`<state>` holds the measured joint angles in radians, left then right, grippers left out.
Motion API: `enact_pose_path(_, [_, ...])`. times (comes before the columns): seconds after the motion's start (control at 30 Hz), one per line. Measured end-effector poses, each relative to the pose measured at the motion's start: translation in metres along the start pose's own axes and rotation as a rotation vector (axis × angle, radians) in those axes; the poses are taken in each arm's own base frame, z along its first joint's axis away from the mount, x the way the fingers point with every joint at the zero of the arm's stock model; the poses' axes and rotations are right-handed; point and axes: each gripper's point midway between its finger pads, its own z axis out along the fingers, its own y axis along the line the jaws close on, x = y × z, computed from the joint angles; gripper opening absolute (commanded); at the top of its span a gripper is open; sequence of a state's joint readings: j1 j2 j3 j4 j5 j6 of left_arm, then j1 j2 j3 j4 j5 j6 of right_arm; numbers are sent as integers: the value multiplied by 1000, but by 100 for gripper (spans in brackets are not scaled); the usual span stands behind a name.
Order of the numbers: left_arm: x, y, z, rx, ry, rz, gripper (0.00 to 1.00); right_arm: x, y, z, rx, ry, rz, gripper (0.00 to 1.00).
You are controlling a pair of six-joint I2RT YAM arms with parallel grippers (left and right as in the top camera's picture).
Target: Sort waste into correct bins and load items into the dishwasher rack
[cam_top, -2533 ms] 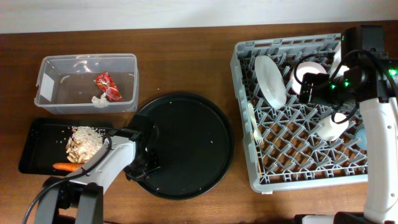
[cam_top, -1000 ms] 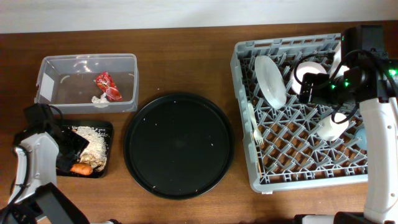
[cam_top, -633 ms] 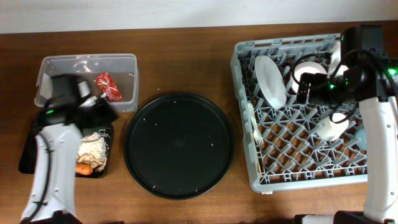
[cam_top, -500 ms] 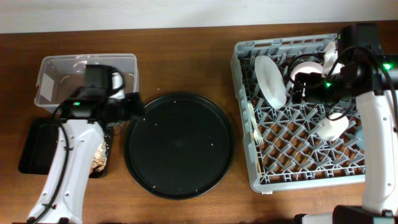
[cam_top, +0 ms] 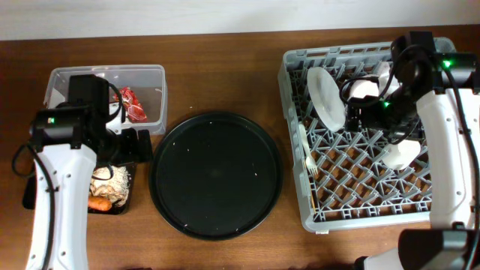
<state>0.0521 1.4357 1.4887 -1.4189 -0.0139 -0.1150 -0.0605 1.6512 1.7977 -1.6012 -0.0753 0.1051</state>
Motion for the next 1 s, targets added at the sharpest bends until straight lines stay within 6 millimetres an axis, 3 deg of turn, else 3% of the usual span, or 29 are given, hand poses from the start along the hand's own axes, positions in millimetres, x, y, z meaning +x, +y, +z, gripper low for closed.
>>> enact_pose_path(0.13, [-12, -2, -27, 26, -176, 1, 99, 1, 0, -12, -7, -137, -10, 99])
enact_pose_path(0.33, [5, 0, -71, 65, -511, -2, 99, 31, -4, -54, -28, -508, -31, 99])
enact_pose_path(0.57, [63, 2, -52, 126, -640, -46, 99, 106, -30, -55, 39, -736, 25, 99])
enact_pose_path(0.73, [70, 2, -51, 146, -652, -85, 99, 125, -35, -57, 48, -771, 36, 99])
enact_pose_path(1.0, [70, 2, -50, 152, -647, -105, 99, 126, -36, -59, 51, -781, 45, 99])
